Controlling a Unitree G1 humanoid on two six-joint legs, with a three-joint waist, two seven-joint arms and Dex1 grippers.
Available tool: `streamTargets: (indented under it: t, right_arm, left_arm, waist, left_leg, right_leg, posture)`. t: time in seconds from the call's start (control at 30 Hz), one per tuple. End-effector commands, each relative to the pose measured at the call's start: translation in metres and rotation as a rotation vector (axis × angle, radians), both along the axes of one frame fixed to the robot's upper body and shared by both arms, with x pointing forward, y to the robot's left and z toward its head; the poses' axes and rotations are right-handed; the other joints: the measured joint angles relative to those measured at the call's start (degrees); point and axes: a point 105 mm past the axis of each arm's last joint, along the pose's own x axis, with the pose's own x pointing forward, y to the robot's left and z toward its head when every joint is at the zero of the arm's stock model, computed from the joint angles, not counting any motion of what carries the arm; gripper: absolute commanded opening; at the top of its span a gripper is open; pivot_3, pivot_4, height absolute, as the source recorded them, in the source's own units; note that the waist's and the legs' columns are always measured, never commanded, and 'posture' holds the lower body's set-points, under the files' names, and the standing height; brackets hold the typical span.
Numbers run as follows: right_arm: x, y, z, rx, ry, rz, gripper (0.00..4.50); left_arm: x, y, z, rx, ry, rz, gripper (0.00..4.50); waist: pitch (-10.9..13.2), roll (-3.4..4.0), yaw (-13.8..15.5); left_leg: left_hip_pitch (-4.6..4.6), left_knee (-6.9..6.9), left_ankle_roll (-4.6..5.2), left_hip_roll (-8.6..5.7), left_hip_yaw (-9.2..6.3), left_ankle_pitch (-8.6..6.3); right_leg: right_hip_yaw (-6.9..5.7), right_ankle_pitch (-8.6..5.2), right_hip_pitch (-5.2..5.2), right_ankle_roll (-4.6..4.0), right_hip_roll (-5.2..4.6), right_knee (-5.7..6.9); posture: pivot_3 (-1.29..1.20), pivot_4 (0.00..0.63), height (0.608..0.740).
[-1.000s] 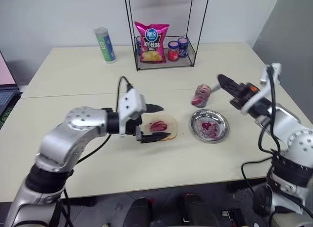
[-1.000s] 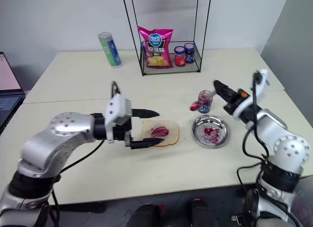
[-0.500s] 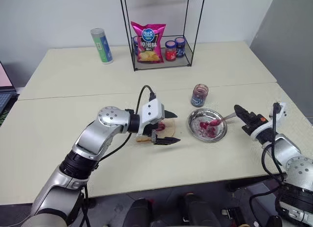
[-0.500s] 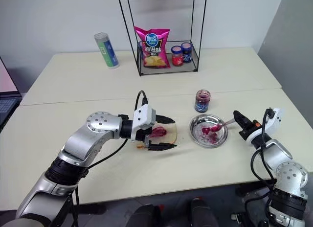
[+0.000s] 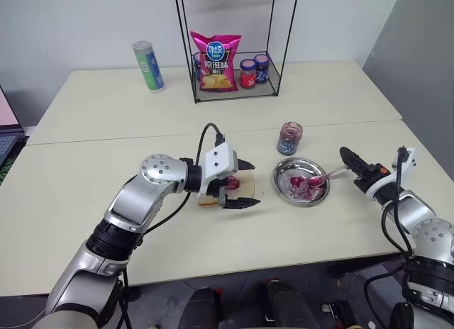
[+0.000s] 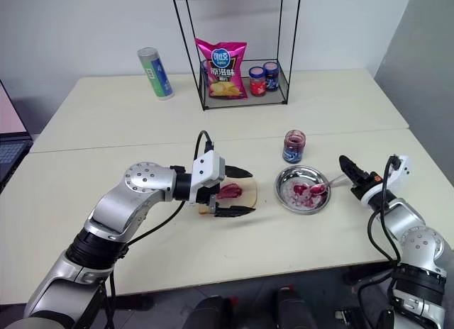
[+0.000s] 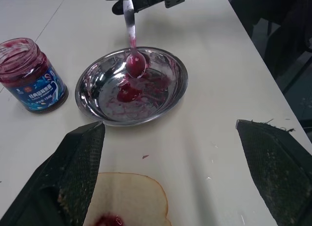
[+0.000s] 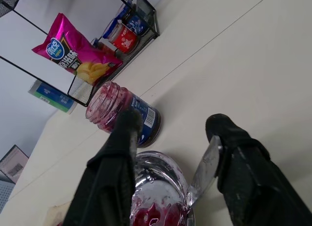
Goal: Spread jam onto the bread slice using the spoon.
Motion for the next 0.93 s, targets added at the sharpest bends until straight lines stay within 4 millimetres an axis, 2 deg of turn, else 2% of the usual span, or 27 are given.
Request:
streamTargets:
  t: [0.03,0.17,0.2,0.33,0.4,0.47,0.57,0.67,0.77,0.83,0.93]
  right_arm:
    - [0.002,-0.010,0.018,-0.012,-0.067,-0.019,3.39]
    - [0.002,-0.013,0.019,-0.019,-0.068,-0.025,4.35]
    - [0.002,-0.017,0.020,-0.030,-0.067,-0.034,4.47]
    - [0.005,-0.042,0.034,-0.073,-0.093,-0.104,4.47]
    - [0.006,-0.058,0.054,-0.156,-0.129,-0.124,4.47]
    - [0.005,-0.060,0.075,-0.260,-0.165,-0.085,4.47]
    - [-0.003,-0.039,0.098,-0.473,-0.202,0.101,4.47]
    - [-0.016,-0.018,0.102,-0.633,-0.206,0.293,4.47]
    - [-0.046,0.006,0.094,-0.836,-0.179,0.588,4.47]
    - [-0.063,0.015,0.085,-0.905,-0.139,0.734,4.47]
    - [-0.076,0.022,0.068,-0.911,-0.084,0.821,4.47]
  left_arm:
    - [0.002,0.003,0.014,-0.024,-0.051,0.014,4.50]
    - [0.003,0.004,0.015,-0.025,-0.054,0.017,4.50]
    - [0.003,0.005,0.015,-0.024,-0.054,0.019,4.50]
    - [0.004,0.012,0.016,-0.017,-0.058,0.037,4.50]
    - [0.010,0.023,0.022,-0.012,-0.065,0.078,4.50]
    - [0.015,0.036,0.027,-0.009,-0.064,0.122,4.50]
    - [0.021,0.060,0.037,0.003,-0.053,0.197,4.50]
    - [0.025,0.079,0.043,0.025,-0.067,0.248,4.50]
    - [0.026,0.108,0.050,0.046,-0.058,0.331,4.50]
    - [0.024,0.122,0.054,0.048,-0.050,0.370,4.50]
    - [0.018,0.142,0.052,0.079,-0.042,0.418,4.50]
  waist:
    - [0.00,0.00,0.00]
    - [0.00,0.00,0.00]
    - [0.00,0.00,0.00]
    - [0.00,0.01,0.01]
    - [0.03,0.04,-0.03]
    - [0.10,0.15,-0.03]
    - [0.11,0.16,-0.06]
    - [0.13,0.17,-0.11]
    - [0.17,0.18,0.11]
    - [0.19,0.19,0.14]
    - [0.20,0.18,0.16]
  left_leg:
    - [0.00,0.01,0.00,0.00,0.00,0.00]
    - [0.00,0.01,0.00,0.00,-0.01,0.00]
    - [0.00,0.01,0.00,0.01,-0.01,0.00]
    - [0.01,0.02,0.00,-0.01,0.02,0.00]
    - [0.02,0.03,0.00,-0.02,0.07,0.00]
    - [0.02,0.04,0.00,-0.04,0.14,0.00]
    - [0.04,-0.02,0.00,-0.01,0.15,0.00]
    - [0.05,-0.04,0.01,0.06,0.14,0.00]
    - [0.01,-0.04,0.01,0.09,0.05,0.00]
    - [-0.02,-0.02,0.01,0.10,0.00,0.00]
    - [0.02,0.01,0.00,0.08,-0.06,-0.01]
  right_leg:
    - [0.00,0.00,0.00,0.00,0.00,0.00]
    - [0.01,0.00,0.01,0.00,0.00,0.00]
    - [0.01,0.00,0.01,0.00,0.00,0.00]
    - [0.00,0.01,0.00,0.01,0.00,0.01]
    - [0.02,0.02,0.00,0.04,-0.01,0.01]
    - [0.06,0.04,-0.01,0.06,-0.01,0.00]
    - [0.03,0.03,-0.03,0.06,0.01,-0.02]
    - [-0.03,0.00,-0.03,0.00,0.08,0.00]
    - [-0.07,-0.03,-0.01,-0.03,0.10,-0.02]
    - [-0.11,-0.04,-0.04,-0.05,0.08,-0.02]
    - [-0.14,-0.04,0.00,-0.04,0.00,-0.03]
  posture:
    - [0.00,0.150,0.740]
    - [0.00,0.150,0.740]
    - [0.00,0.150,0.740]
    - [0.00,0.150,0.740]
    - [0.00,0.150,0.740]
    - [0.00,0.150,0.740]
    - [0.00,0.150,0.740]
    - [0.00,0.150,0.740]
    - [0.00,0.150,0.740]
    - [0.00,0.150,0.740]
    - [0.00,0.150,0.740]
